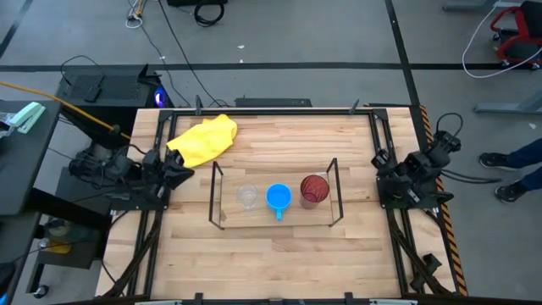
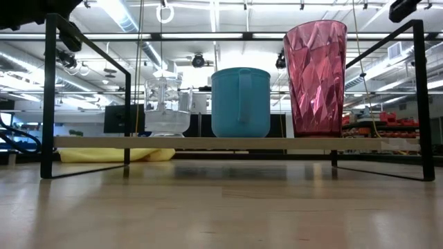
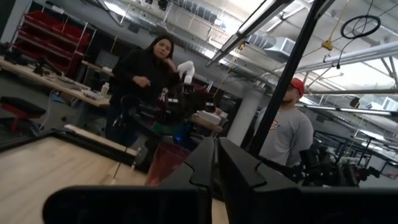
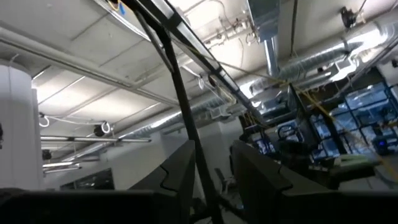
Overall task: Stack small to large cups/mugs on shelf
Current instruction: Return to Home Position
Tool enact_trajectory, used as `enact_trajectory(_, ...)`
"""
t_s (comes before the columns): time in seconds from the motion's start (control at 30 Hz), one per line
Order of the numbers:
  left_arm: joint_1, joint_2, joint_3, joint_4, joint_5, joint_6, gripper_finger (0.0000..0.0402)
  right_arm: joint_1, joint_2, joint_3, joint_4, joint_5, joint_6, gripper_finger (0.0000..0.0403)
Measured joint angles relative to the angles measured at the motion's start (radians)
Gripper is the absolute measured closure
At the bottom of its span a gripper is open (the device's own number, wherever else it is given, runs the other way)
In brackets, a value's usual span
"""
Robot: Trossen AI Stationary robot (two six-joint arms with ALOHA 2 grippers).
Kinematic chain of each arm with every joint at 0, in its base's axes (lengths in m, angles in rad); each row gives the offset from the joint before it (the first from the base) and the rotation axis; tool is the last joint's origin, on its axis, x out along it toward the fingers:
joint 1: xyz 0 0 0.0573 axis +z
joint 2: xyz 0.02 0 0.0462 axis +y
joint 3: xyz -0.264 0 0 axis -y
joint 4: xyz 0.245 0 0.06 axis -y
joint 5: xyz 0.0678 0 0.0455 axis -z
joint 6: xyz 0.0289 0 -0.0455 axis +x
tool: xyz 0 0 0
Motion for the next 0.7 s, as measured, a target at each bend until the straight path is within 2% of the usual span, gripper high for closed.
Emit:
enact_trajectory(0.43,0.000,0.000,-0.035,0.003,0.000,-0.027,0.0366,0.000,0.000,-0.013,-0.096,-0.007,0.124,0.0288)
enact_trajectory(0.7,0.000,0.001,-0.035,-0.032,0.000,-0.050,0.0374,0.000,0.000,-0.013,-0.144,-0.007,0.154,0.0288)
